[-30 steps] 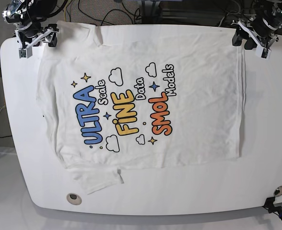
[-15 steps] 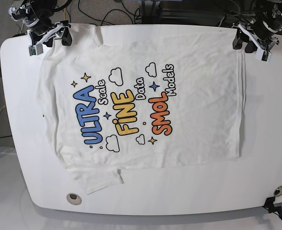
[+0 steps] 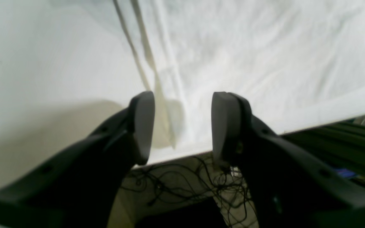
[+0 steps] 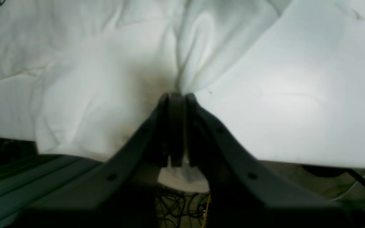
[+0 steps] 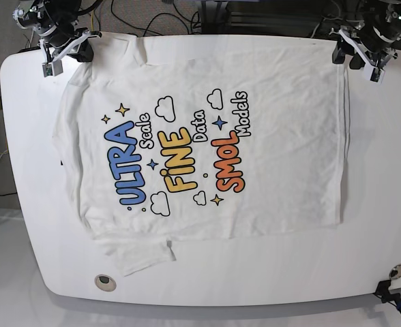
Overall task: Fold the T-shirt properly
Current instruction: 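Grasp the shoulder edges at the collar with both grippers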
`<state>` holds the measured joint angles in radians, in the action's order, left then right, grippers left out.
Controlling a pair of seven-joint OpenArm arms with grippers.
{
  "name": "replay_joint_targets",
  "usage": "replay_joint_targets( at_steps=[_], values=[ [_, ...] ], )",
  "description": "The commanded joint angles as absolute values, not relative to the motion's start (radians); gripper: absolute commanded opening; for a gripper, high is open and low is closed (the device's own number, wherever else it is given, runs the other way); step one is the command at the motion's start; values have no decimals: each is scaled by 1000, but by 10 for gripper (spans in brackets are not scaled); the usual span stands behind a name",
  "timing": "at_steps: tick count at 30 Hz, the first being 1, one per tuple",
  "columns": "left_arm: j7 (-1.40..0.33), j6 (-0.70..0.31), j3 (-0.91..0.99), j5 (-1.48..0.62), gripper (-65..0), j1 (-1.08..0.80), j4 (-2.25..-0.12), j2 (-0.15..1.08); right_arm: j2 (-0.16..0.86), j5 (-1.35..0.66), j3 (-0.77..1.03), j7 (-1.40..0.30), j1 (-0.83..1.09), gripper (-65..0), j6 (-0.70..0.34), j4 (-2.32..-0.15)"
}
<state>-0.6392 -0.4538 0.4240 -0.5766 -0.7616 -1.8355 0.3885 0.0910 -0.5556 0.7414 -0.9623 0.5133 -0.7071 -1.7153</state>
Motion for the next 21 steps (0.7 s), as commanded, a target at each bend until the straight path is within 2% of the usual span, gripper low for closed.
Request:
replay_joint_targets(
  at_steps=[1,9,13,21],
  values=[
    [-627,-460,433,-587,-385,-774,-1848,398,88,-495,739,-1033,529,-650,-698,-1707],
    [-625,-460,435,-590,-378,-832,-1851,398,88,-495,737,-1033,529,-650,-698,-1707],
    [-627,-460,435,-584,-311,-831,-1848,403,91,-495,696,-1033,529,-650,-698,-1707],
    [-654,-460,433,-584,-311,-782,-1732,403,90,-495,673,-1033,529,-650,-698,-1707]
  ],
)
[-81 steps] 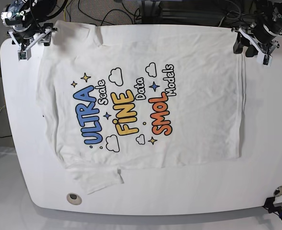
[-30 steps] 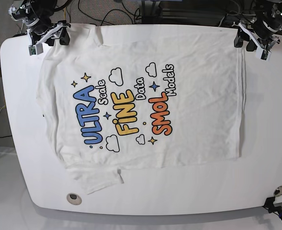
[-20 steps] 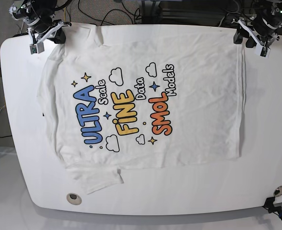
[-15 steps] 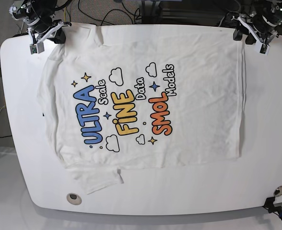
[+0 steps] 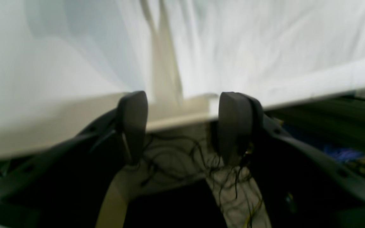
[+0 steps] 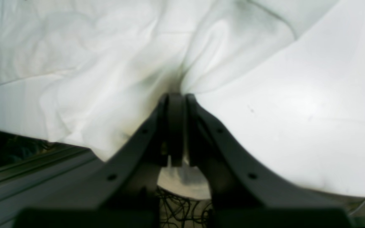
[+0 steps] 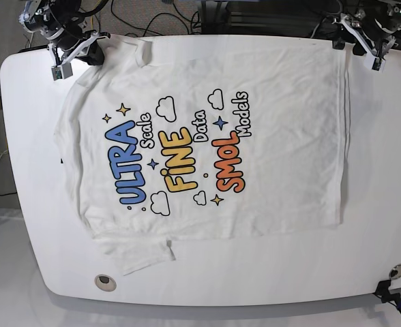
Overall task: Fold the T-shirt properly
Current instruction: 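Grasp the shoulder edges at the collar with both grippers, then fold the shoulder edge over the print toward the hem with both grippers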
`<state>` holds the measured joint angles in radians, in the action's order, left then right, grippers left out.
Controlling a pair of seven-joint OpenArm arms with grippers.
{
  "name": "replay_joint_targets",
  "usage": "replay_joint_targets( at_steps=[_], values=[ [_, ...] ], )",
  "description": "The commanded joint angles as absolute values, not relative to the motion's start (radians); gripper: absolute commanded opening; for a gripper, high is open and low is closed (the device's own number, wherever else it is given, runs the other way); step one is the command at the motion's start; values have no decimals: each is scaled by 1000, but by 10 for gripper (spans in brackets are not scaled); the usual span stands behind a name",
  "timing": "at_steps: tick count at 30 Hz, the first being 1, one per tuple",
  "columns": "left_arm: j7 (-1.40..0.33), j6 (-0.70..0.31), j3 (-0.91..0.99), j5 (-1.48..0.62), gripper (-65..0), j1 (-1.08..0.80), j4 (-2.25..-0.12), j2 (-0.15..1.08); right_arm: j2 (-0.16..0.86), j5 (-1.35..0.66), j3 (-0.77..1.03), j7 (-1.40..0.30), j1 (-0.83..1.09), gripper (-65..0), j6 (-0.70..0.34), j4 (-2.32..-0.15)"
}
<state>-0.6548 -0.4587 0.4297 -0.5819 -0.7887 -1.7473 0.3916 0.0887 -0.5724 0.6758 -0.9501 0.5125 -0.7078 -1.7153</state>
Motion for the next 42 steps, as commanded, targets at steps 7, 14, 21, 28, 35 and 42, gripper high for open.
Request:
replay_joint_targets(
  at_steps=[7,14,21,28,35,42],
  values=[
    [-654,-460,417,-587,-311,-779,-1718,401,93,-495,673,-1033,529,-650,-698,-1707],
    [-654,-460,300,-587,-314,-742,-1721,398,93,-495,673,-1033,527,-650,-698,-1707],
    [-654,-458,271,-588,-320,-728,-1721,397,94,-495,673,-1033,527,-650,-698,-1707],
    [-653,-458,271,-587,-650,-704,-1721,397,93,-495,673,-1033,509,-650,-698,-1707],
    [-654,-456,292,-587,-650,-668,-1724,397,91,-495,673,-1033,487,-650,-698,-1713],
    [-654,-458,395,-588,-650,-680,-1827,397,93,-515,679,-1035,489,-650,-698,-1773]
  ],
)
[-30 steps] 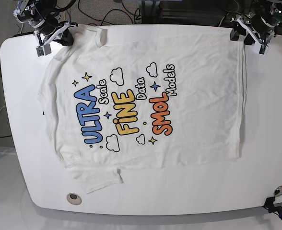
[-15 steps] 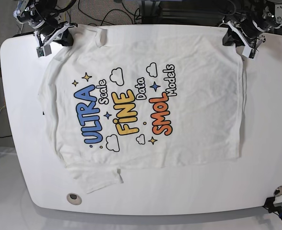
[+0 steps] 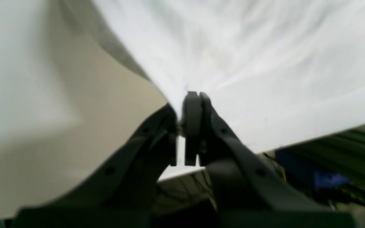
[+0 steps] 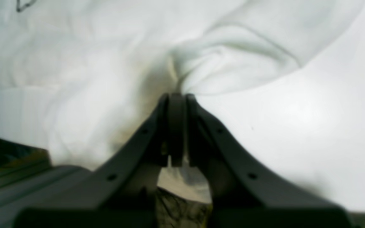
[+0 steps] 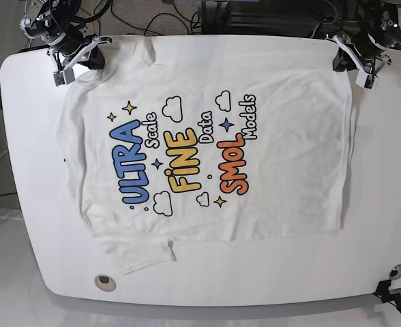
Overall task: Fold the T-shirt properly
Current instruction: 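Fold the shoulder edge over the print toward the hem with both grippers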
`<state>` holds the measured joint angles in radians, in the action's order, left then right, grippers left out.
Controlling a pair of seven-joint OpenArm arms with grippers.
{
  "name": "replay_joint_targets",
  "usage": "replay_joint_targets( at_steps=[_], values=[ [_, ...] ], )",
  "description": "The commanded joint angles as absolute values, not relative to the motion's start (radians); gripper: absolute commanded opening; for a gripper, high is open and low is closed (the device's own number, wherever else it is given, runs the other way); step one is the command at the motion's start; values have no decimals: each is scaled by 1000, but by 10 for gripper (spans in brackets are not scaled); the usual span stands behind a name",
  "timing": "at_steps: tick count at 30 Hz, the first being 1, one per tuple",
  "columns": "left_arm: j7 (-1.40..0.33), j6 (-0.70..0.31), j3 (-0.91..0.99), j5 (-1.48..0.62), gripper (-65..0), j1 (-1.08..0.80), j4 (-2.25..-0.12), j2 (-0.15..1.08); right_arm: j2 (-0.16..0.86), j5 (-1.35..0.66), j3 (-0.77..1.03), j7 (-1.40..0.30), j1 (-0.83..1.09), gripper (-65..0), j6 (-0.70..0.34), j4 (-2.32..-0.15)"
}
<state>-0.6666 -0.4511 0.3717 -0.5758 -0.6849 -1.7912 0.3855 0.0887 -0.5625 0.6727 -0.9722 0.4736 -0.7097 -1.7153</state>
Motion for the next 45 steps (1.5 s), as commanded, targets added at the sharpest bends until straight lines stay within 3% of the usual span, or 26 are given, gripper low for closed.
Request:
replay_joint_targets(
  at_steps=[1,5,15,20,31,45],
  values=[
    [-654,-458,401,-590,-650,-676,-1834,397,93,-539,679,-1035,489,-650,-698,-1787],
    [-656,-458,361,-590,-650,-561,-1834,397,127,-631,674,-1066,427,-650,-698,-1788],
    [-656,-455,331,-584,-650,-288,-1831,355,147,-630,697,-1170,147,-650,-698,-1771],
    [-656,-455,343,-584,-650,-188,-1718,351,168,-628,696,-1181,31,-650,-698,-1672],
    [-654,-453,340,-584,-650,-147,-1543,354,248,-628,694,-1178,-159,-650,-698,-1419],
    [-656,-453,338,-582,-650,-71,-1420,357,252,-628,694,-1139,-176,-650,-698,-1359]
  ],
)
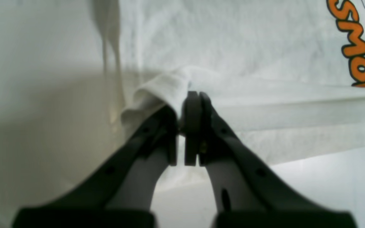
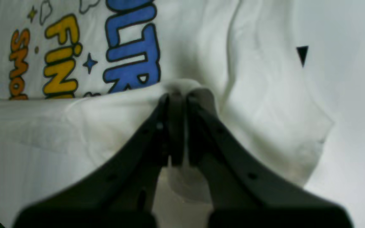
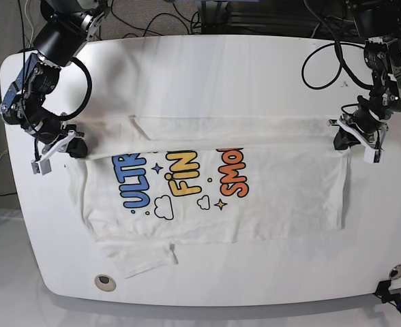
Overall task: Fold the T-shirt properly
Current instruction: 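Fold the shoulder edge over the print toward the hem with both grippers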
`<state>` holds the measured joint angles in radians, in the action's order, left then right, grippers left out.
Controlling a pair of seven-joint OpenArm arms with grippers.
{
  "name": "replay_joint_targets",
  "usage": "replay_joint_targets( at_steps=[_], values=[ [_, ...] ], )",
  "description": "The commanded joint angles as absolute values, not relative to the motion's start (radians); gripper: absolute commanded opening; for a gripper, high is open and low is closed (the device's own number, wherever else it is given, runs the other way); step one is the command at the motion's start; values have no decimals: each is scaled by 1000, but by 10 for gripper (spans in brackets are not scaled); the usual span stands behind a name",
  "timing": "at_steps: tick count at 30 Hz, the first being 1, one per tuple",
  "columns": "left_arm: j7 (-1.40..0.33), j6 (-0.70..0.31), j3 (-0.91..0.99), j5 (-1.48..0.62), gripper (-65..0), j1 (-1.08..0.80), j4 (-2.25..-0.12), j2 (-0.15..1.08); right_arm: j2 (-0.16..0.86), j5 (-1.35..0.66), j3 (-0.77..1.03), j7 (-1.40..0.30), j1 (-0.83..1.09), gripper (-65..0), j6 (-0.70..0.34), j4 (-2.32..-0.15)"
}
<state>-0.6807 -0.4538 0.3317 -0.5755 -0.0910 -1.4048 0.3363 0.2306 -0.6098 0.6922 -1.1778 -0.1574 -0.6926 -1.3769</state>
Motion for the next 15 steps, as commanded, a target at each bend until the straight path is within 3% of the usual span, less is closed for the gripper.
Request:
replay_joint_targets(
  at_steps=[1,3,5,7,12,15],
  values=[
    [-656,-453,338,-582,-650,-71,-1420,357,254,-628,694,-1135,-177,-650,-698,-1345],
    [-656,-453,334,-582,-650,-54,-1420,357,257,-628,694,-1125,-179,-650,-698,-1319],
    [-656,-453,308,-568,-532,-44,-1420,357,259,-628,693,-1125,-180,-650,-698,-1305],
    [-656,-453,303,-524,-434,-41,-1422,355,259,-628,693,-1125,-180,-603,-698,-1305],
    [-693,-453,286,-417,-373,12,-1423,351,295,-628,627,-1125,-180,-402,-698,-1308],
    [-691,-453,285,-384,-367,28,-1426,351,312,-630,602,-1124,-180,-357,-698,-1359]
  ],
)
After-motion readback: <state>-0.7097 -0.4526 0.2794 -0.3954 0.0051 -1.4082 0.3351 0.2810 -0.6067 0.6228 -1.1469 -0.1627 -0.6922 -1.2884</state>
